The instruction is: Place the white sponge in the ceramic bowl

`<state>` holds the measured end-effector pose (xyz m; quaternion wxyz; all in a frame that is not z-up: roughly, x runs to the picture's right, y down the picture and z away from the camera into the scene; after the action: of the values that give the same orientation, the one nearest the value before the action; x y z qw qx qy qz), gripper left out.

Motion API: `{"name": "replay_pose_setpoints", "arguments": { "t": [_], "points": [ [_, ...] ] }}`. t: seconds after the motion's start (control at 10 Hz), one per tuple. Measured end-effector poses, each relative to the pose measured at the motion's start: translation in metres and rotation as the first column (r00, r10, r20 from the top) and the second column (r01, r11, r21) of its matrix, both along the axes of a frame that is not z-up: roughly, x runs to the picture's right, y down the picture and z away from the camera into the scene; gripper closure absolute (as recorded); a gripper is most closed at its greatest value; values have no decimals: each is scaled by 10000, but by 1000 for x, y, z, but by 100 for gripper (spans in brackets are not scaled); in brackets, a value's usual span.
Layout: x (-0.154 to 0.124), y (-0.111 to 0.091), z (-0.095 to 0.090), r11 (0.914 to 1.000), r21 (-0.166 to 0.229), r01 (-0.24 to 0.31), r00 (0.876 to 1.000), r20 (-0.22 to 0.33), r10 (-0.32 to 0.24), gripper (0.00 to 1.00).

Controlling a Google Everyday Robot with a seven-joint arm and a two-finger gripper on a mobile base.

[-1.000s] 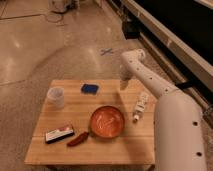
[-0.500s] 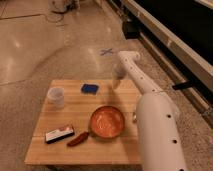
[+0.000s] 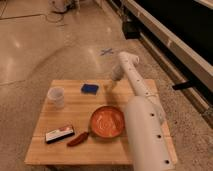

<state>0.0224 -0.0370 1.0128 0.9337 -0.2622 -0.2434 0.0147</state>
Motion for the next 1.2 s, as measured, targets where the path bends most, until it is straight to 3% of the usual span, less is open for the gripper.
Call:
{"name": "replay_pose_setpoints", "arguments": {
  "t": [0.3, 0.7, 1.2],
  "points": [
    [-6, 3, 7, 9999, 13, 139, 9994, 319, -139, 35],
    [-6, 9, 11, 9999, 24, -121, 9986, 514, 120, 35],
    [-15, 19, 3, 9993, -105, -356, 9949, 941, 365, 35]
  ]
}}
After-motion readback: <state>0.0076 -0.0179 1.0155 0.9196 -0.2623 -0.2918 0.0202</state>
